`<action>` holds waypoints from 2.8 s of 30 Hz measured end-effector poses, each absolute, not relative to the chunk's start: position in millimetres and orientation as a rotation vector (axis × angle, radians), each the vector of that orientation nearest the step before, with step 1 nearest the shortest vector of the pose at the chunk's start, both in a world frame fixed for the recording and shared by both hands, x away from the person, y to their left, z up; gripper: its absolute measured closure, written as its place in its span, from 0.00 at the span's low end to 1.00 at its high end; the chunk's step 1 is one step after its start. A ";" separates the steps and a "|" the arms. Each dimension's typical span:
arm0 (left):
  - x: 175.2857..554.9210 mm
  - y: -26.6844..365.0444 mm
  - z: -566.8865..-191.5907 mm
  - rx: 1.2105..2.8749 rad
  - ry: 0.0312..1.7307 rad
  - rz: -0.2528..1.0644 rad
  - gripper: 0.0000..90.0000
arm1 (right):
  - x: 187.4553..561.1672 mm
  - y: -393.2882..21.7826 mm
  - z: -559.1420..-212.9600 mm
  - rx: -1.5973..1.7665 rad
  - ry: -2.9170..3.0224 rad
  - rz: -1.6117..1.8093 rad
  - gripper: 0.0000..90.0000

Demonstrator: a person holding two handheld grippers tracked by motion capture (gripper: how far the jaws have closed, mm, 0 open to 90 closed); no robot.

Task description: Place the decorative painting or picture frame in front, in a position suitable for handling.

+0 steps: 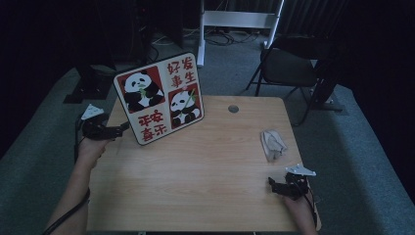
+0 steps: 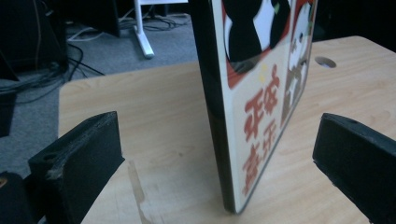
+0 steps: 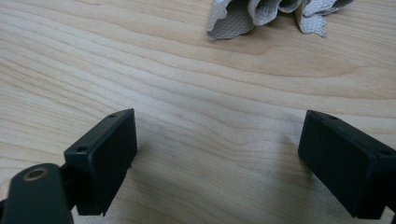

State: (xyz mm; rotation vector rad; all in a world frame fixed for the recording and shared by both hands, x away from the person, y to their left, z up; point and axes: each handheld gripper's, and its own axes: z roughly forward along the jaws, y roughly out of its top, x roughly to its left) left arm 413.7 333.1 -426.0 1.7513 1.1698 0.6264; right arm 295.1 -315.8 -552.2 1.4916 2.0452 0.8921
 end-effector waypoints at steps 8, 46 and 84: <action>426.3 324.4 -420.6 1.738 1.151 0.631 0.02 | 295.1 -315.9 -552.2 1.491 2.045 0.892 0.12; 467.0 326.7 -380.8 1.642 1.036 0.615 0.66 | 295.2 -316.0 -552.2 1.490 2.045 0.892 0.12; 407.2 284.3 -385.1 1.551 0.995 0.438 0.88 | 295.0 -315.9 -552.2 1.492 2.044 0.892 0.13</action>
